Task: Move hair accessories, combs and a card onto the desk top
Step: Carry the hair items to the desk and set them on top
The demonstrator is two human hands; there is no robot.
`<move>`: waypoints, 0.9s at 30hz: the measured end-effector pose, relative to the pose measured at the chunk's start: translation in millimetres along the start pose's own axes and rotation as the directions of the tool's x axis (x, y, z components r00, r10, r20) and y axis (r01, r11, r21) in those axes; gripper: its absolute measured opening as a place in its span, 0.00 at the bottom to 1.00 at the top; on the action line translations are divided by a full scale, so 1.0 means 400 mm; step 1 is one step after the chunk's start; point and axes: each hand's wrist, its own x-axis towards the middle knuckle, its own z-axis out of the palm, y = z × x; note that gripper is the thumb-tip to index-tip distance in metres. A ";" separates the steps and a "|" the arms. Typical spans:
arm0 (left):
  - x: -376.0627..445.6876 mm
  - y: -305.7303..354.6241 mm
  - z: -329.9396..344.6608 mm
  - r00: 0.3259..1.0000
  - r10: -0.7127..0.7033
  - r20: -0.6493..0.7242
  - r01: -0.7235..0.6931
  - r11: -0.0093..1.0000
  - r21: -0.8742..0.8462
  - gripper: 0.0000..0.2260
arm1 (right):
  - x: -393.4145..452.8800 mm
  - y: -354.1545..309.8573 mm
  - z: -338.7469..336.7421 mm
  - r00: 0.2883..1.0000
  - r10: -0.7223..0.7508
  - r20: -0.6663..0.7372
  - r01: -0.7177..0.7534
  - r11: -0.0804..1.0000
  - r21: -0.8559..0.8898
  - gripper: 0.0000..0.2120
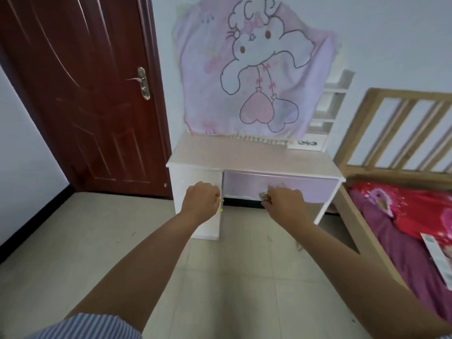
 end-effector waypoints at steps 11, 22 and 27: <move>0.678 -0.309 0.253 0.974 -0.217 0.071 0.224 0.968 -0.113 0.08 | 0.814 -0.024 0.291 0.986 -0.075 0.148 0.056 0.991 0.125 0.12; 1.164 -0.686 0.447 0.954 -0.238 0.184 0.229 0.971 0.069 0.08 | 1.428 -0.111 0.592 0.951 -0.057 0.303 0.033 0.996 0.084 0.08; 1.380 -0.798 0.576 0.963 -0.195 0.184 0.199 0.980 -0.002 0.09 | 1.598 -0.145 0.744 0.968 0.049 0.245 -0.064 0.996 0.057 0.09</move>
